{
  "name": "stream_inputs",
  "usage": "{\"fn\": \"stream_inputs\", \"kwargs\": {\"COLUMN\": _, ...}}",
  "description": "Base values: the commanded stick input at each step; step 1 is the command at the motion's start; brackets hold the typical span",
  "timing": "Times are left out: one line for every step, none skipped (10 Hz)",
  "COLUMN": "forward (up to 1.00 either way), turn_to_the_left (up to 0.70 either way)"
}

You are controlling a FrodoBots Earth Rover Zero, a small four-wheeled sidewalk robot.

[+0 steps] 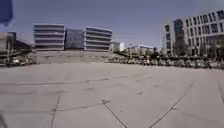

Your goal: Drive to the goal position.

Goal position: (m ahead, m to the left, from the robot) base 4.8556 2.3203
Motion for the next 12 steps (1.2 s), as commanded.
{"fn": "stream_inputs", "kwargs": {"forward": 0.0, "turn_to_the_left": 0.7}}
{"fn": "stream_inputs", "kwargs": {"forward": 0.0, "turn_to_the_left": 0.7}}
{"fn": "stream_inputs", "kwargs": {"forward": 0.0, "turn_to_the_left": 0.7}}
{"fn": "stream_inputs", "kwargs": {"forward": 0.7, "turn_to_the_left": 0.02}}
{"fn": "stream_inputs", "kwargs": {"forward": 0.7, "turn_to_the_left": 0.0}}
{"fn": "stream_inputs", "kwargs": {"forward": 0.7, "turn_to_the_left": 0.0}}
{"fn": "stream_inputs", "kwargs": {"forward": 0.7, "turn_to_the_left": 0.0}}
{"fn": "stream_inputs", "kwargs": {"forward": 0.7, "turn_to_the_left": 0.0}}
{"fn": "stream_inputs", "kwargs": {"forward": 0.7, "turn_to_the_left": 0.0}}
{"fn": "stream_inputs", "kwargs": {"forward": 0.7, "turn_to_the_left": 0.0}}
{"fn": "stream_inputs", "kwargs": {"forward": 0.7, "turn_to_the_left": 0.0}}
{"fn": "stream_inputs", "kwargs": {"forward": 0.7, "turn_to_the_left": 0.13}}
